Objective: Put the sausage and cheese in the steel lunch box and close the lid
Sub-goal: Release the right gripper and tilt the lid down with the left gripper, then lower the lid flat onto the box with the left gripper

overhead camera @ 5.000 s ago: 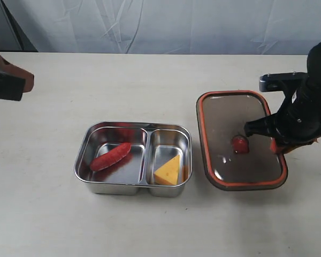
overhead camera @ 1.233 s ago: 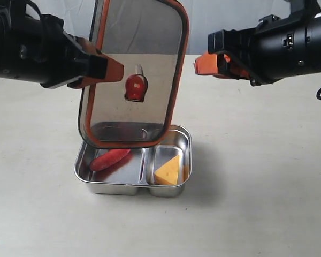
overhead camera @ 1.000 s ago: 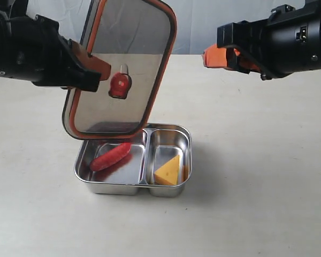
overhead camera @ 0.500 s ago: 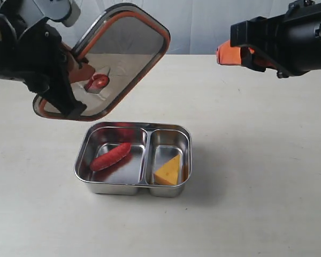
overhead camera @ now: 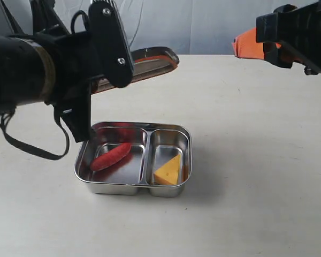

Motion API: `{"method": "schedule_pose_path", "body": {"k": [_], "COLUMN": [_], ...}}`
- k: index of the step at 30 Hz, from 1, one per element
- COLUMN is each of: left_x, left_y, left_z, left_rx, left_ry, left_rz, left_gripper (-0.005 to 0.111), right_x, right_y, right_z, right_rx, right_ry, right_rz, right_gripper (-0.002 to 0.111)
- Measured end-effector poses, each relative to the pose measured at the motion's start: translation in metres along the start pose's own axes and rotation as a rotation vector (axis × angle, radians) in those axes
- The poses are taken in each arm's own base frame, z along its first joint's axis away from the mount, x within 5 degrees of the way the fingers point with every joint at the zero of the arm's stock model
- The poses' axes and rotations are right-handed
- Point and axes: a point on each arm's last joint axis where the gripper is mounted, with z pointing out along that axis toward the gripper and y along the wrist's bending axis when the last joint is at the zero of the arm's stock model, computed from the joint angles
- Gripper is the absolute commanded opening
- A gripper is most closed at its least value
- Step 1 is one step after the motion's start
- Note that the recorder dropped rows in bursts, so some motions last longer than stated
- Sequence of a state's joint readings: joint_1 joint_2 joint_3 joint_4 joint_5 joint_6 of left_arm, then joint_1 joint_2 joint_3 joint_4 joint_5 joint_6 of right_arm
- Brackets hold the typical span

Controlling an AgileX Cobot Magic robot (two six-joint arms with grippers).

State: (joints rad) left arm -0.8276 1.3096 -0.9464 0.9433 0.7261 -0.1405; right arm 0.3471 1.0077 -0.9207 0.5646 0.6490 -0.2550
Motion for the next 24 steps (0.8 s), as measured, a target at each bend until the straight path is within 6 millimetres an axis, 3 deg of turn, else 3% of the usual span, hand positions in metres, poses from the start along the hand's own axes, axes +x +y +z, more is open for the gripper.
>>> {"method": "schedule_pose_path", "body": {"k": [13, 17, 24], "left_x": [-0.023, -0.017, -0.007], "left_y": [-0.052, -0.074, -0.094], "left_z": [0.016, 0.019, 0.016], "left_rx": [-0.134, -0.164, -0.205], "left_ry": [0.129, 0.132, 0.091], "left_rz": [0.114, 0.166, 0.163], "left_gripper": [0.000, 0.000, 0.000], "right_x": [0.006, 0.007, 0.007], "right_y": [-0.008, -0.008, -0.011], "right_z": [-0.009, -0.009, -0.010], "right_rx": [0.112, 0.119, 0.145], "right_ry": [0.050, 0.061, 0.055], "right_rz": [-0.027, -0.027, -0.056], "right_gripper": [0.045, 0.045, 0.045]}}
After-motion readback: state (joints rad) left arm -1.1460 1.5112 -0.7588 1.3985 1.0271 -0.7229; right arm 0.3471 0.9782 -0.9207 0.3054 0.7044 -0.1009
